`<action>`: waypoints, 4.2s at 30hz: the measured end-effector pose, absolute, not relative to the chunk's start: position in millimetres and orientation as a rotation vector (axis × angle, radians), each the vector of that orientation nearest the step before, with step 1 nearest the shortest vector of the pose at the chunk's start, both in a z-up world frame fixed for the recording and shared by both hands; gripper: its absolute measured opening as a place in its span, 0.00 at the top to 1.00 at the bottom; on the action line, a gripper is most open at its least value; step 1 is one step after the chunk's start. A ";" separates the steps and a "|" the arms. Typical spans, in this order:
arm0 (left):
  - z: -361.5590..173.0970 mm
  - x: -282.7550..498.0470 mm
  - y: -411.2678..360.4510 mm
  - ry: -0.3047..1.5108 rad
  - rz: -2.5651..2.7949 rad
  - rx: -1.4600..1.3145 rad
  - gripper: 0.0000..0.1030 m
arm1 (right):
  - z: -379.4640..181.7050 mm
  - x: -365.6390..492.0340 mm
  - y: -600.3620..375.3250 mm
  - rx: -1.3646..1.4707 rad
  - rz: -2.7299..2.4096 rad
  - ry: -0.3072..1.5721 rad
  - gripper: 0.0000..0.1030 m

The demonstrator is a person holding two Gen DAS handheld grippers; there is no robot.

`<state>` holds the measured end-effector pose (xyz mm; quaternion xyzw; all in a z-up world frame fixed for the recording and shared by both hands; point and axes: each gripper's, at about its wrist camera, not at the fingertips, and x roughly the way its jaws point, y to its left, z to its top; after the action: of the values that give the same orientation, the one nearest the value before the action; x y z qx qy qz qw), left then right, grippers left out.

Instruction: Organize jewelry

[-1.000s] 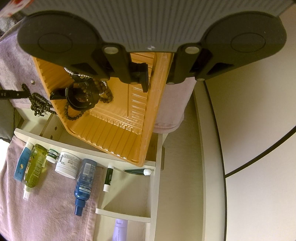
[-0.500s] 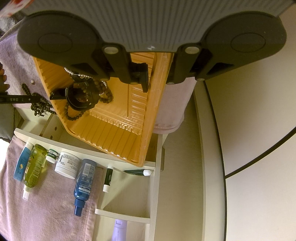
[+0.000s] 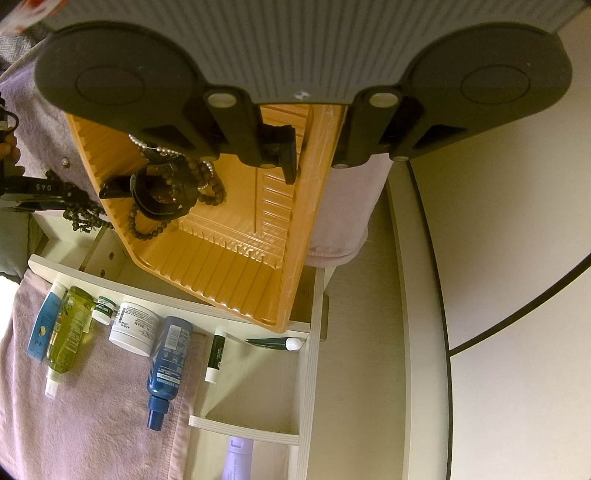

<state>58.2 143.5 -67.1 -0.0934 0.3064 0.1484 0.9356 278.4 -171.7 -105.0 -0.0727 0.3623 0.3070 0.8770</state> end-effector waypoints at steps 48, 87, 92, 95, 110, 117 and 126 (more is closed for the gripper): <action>-65.3 62.0 143.7 0.631 0.293 -0.175 0.94 | 148.3 224.4 -295.6 -0.019 0.598 0.295 0.93; -66.7 62.6 144.9 0.638 0.292 -0.185 0.95 | -101.2 274.7 -252.1 -0.144 0.562 0.828 0.85; -68.8 62.4 145.2 0.643 0.295 -0.187 0.95 | -93.6 276.6 -252.6 -0.088 0.576 0.859 0.85; -69.5 62.9 145.3 0.644 0.294 -0.185 0.95 | -81.9 272.4 -256.7 -0.047 0.594 0.845 0.85; -70.4 62.4 145.2 0.642 0.294 -0.189 0.95 | 33.8 258.0 -280.6 0.036 0.649 0.634 0.87; -69.0 61.9 145.8 0.643 0.293 -0.190 0.95 | 74.5 248.2 -274.8 -0.012 0.691 0.585 0.87; -68.5 61.7 145.0 0.644 0.291 -0.188 0.95 | 107.3 232.5 -250.8 -0.031 0.799 0.527 0.87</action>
<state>61.7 145.0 -68.5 -0.0919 0.3150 0.1424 0.9338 232.5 -250.8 107.3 -0.0151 0.2535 0.3846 0.8875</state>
